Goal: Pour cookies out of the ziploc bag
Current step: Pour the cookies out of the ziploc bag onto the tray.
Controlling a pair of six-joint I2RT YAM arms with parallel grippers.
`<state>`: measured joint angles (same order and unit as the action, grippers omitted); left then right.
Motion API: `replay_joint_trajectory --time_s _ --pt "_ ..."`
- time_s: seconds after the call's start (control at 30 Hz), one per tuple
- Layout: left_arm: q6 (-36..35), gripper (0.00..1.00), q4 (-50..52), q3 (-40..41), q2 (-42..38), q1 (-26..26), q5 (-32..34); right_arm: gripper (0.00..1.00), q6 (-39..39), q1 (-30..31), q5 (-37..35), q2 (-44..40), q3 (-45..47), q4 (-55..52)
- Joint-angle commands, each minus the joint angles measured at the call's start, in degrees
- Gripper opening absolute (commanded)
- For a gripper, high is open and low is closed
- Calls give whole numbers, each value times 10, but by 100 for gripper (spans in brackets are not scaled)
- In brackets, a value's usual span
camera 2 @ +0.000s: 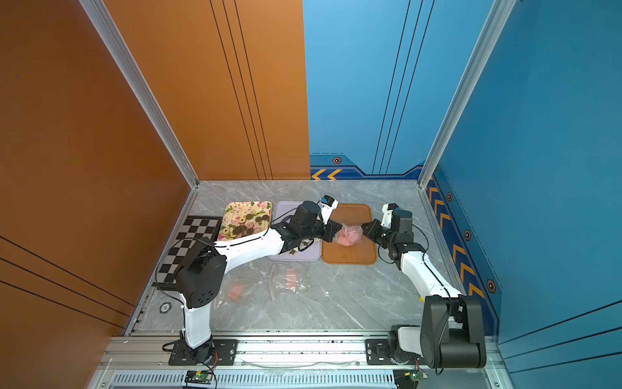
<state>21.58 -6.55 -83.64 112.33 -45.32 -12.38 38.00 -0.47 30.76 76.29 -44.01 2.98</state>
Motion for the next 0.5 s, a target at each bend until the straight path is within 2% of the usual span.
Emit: replay_joint_trajectory --time_s 0.0,0.13,0.23,0.3,0.4,0.47 --pt "-15 0 43 -30 26 13 8 0 9 -12 34 38 -29 11" --pt "-13 0 43 -48 42 19 10 0 14 -16 24 52 -39 35" --pt "-10 0 46 -62 53 23 8 0 34 -17 57 61 -47 66" --pt "-12 0 47 -64 54 23 6 0 42 -12 51 49 -40 88" --pt "-13 0 32 -59 53 23 5 0 22 -8 52 47 -68 42" --pt "-11 0 33 -63 52 23 -5 0 28 -2 48 27 -65 50"
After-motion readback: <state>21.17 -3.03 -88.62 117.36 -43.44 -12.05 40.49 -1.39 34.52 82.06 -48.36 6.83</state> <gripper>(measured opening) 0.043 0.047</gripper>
